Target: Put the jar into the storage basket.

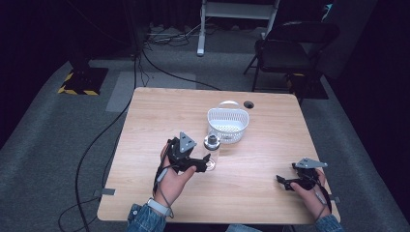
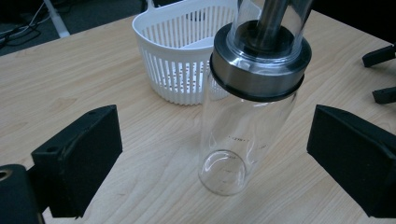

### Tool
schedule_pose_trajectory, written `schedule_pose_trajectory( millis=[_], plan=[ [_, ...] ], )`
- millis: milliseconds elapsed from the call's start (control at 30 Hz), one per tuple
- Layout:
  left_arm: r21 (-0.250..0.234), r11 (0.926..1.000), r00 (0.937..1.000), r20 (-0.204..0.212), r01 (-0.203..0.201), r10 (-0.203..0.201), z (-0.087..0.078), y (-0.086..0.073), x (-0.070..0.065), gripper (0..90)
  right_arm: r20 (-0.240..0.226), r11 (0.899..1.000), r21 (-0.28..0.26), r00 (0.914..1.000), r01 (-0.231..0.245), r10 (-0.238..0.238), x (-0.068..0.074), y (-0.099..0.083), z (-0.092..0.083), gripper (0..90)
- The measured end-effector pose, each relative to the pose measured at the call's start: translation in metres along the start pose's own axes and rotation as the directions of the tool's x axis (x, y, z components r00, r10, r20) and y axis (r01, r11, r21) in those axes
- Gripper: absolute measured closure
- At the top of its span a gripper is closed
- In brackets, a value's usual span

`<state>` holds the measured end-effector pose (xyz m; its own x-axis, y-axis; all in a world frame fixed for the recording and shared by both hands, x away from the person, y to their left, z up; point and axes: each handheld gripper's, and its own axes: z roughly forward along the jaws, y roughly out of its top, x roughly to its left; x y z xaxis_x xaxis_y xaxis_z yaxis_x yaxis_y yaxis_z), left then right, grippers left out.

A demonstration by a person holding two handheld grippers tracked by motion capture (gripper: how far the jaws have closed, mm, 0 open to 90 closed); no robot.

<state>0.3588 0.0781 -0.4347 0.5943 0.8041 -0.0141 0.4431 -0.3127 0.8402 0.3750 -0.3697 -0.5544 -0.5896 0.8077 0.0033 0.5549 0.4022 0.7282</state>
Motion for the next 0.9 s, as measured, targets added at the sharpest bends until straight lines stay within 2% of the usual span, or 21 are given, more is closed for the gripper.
schedule_pose_trajectory(
  millis=[533, 900],
  plan=[
    [-0.053, 0.9985, 0.9990, 0.043, 0.011, -0.009, 0.018, 0.005, -0.007, 3.4, 0.000, 1.000, 0.000, 1.0000, 0.000, 0.000, 0.000, 0.000, 0.000, 5.6],
    [-0.052, 0.9986, 0.9981, 0.061, 0.008, -0.005, 0.035, 0.003, -0.012, 6.8, 0.000, 1.000, 0.000, 1.0000, 0.000, 0.000, 0.000, 0.000, 0.000, 5.6]
  ],
)
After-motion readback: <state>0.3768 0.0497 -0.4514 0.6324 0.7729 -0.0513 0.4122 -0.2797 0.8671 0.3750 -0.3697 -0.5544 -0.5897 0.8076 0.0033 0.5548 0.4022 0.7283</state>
